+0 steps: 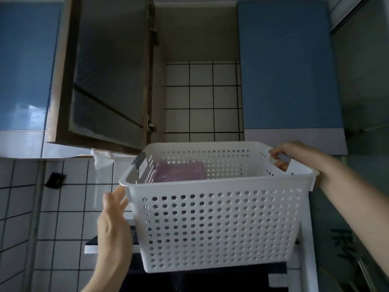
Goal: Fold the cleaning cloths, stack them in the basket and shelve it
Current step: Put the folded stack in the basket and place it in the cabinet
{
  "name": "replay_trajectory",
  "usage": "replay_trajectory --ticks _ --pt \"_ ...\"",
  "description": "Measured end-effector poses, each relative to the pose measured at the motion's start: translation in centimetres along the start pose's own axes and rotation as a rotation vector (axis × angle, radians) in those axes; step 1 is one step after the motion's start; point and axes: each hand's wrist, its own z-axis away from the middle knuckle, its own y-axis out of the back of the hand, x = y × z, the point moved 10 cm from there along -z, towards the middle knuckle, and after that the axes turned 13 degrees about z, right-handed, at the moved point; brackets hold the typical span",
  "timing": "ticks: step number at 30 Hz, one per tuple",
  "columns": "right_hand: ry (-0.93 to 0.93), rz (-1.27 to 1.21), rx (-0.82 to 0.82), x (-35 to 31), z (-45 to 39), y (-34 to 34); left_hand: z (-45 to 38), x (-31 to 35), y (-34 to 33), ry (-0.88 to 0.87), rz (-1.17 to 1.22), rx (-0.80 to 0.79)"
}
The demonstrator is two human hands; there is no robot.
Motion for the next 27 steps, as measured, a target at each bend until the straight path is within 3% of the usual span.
replay_trajectory --ticks 3,8,14,21,27 --pt "-0.001 -0.038 -0.036 -1.0 -0.3 0.5 1.6 1.2 -2.2 -0.139 -0.074 -0.082" --pt "0.048 -0.106 -0.178 -3.0 0.0 1.3 0.2 2.5 -4.7 -0.199 -0.142 -0.059" --pt "0.191 -0.193 0.01 -6.5 1.6 4.9 -4.4 4.5 -6.7 -0.282 -0.135 0.009" --pt "0.236 -0.549 0.004 -9.8 2.1 6.0 -9.5 7.7 -9.5 -0.415 -0.088 -0.009" --pt "0.254 -0.594 0.049 -11.9 0.4 4.7 -14.8 8.7 -10.0 -0.501 -0.082 -0.006"
